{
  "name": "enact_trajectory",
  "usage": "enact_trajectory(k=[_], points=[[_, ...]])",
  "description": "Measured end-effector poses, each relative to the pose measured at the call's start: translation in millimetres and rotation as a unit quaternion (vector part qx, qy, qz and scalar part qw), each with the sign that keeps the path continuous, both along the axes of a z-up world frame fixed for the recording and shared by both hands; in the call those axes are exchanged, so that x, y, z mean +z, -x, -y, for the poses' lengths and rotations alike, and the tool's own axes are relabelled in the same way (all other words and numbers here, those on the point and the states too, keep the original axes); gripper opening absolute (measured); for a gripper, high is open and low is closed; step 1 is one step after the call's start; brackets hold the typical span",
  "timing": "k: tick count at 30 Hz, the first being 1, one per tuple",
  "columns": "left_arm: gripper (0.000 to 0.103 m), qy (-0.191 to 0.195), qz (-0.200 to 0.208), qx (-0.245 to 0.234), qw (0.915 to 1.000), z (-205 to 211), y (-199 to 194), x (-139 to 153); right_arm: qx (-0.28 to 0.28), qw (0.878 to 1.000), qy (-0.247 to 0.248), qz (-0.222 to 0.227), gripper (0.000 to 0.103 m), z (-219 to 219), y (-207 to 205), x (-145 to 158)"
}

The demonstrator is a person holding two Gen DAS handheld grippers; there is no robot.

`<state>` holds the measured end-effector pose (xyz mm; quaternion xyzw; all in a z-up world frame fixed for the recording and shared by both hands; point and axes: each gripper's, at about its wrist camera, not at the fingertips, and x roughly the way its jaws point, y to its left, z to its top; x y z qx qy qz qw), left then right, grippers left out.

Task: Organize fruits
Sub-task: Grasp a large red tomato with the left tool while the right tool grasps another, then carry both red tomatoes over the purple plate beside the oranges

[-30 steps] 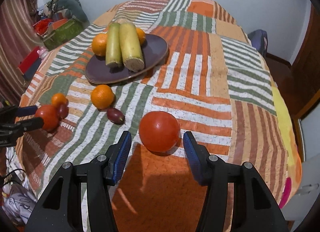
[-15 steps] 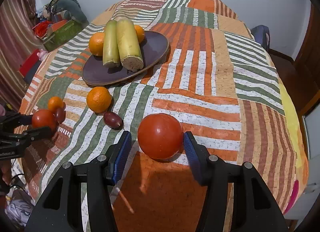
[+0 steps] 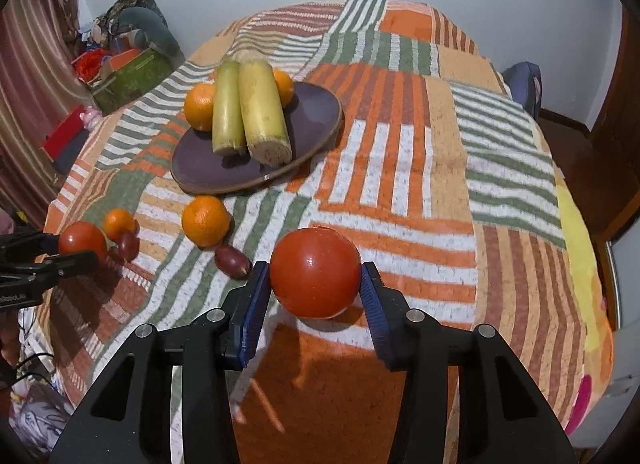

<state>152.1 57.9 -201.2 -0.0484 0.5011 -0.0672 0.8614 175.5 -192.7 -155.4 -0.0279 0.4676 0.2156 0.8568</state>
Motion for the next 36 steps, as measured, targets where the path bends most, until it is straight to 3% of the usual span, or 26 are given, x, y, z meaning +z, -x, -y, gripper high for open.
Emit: enact_trajectory(k=[9, 17, 26, 36], points=[[0.050, -0.007, 0.045, 0.002, 0.9989, -7, -22, 35, 0.003, 0.999, -0.003, 0.040, 0.042, -8, -18, 24], [0.050, -0.013, 0.070, -0.006, 0.9975, -2, -52, 50, 0.009, 0.998, -0.001, 0.068, 0.042, -15, -39, 39], [0.050, -0.014, 0.079, -0.016, 0.9967, 4, -87, 53, 0.014, 0.996, 0.000, 0.089, 0.042, -29, -67, 44], [0.050, -0.011, 0.065, -0.018, 0.9976, 3, -125, 37, 0.026, 0.996, 0.004, 0.091, 0.042, -47, -96, 35]])
